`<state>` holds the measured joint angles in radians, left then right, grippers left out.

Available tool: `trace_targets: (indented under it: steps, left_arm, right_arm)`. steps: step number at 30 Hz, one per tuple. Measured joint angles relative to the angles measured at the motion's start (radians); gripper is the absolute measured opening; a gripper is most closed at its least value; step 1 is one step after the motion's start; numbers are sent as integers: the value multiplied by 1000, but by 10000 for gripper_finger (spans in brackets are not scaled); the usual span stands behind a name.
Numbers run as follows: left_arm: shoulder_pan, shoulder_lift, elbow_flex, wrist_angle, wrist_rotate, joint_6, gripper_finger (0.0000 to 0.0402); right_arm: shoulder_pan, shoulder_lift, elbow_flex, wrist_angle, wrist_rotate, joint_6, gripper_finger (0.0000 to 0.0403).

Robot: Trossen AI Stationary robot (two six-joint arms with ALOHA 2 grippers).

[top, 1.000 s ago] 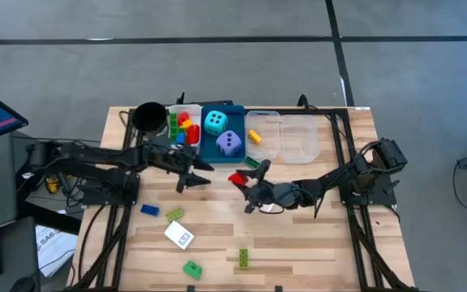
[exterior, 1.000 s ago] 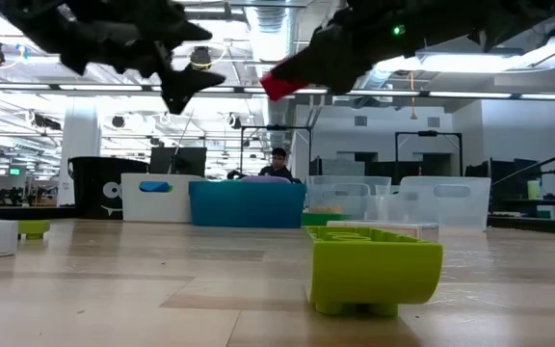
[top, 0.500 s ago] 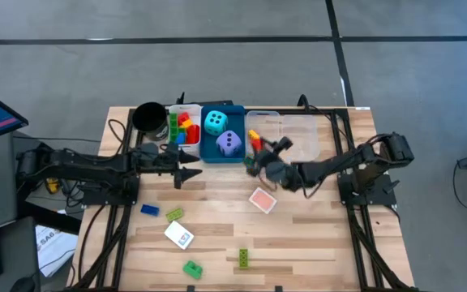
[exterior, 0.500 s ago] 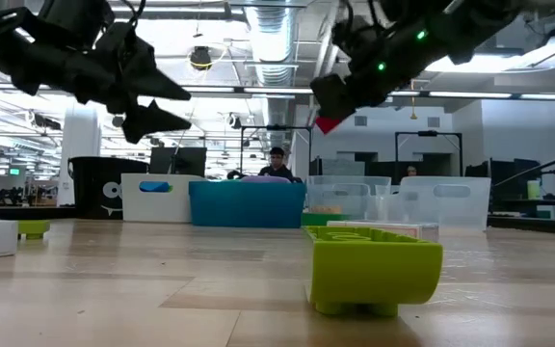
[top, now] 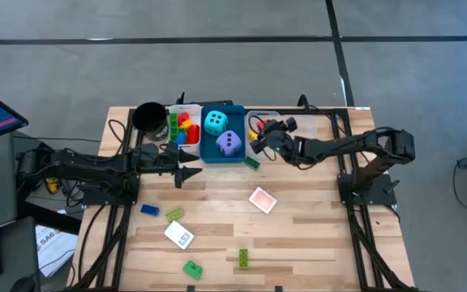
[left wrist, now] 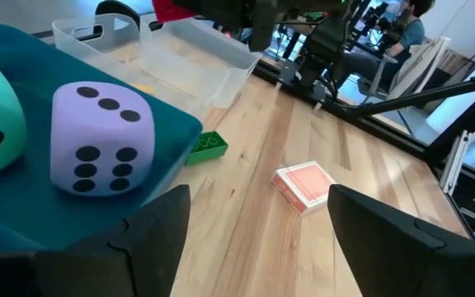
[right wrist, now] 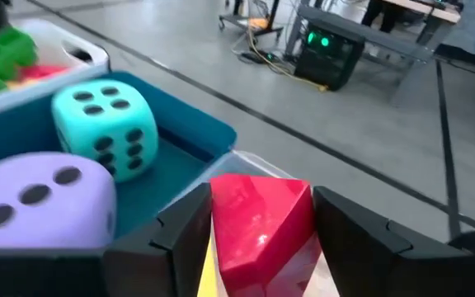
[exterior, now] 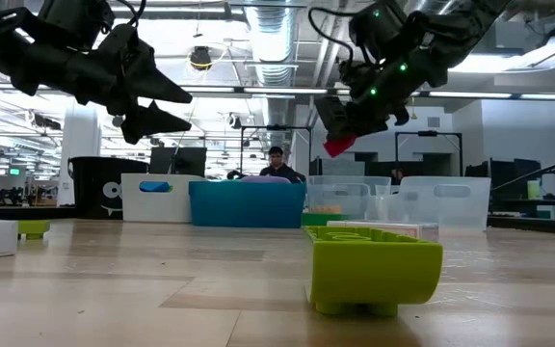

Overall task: Pick & Place Toys
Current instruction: Put the small red game piece into the left transparent bin, then put the small dark green game piece into the left transparent bin

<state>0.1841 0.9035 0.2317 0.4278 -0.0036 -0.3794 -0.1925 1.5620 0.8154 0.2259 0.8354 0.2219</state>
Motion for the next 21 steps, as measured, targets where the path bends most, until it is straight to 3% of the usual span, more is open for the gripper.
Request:
trace_targets:
  steps: [9, 15, 21]
  left_arm:
    - [0, 0, 0, -1, 0, -2, 280]
    - [0, 0, 0, -1, -1, -2, 281]
    - [0, 0, 0, -2, 0, -2, 281]
  right_arm:
    - [-20, 0, 0, -112, -9, 93, 226]
    - [-16, 0, 0, -115, -136, 94, 248]
    - [46, 0, 0, -117, -155, 60, 250]
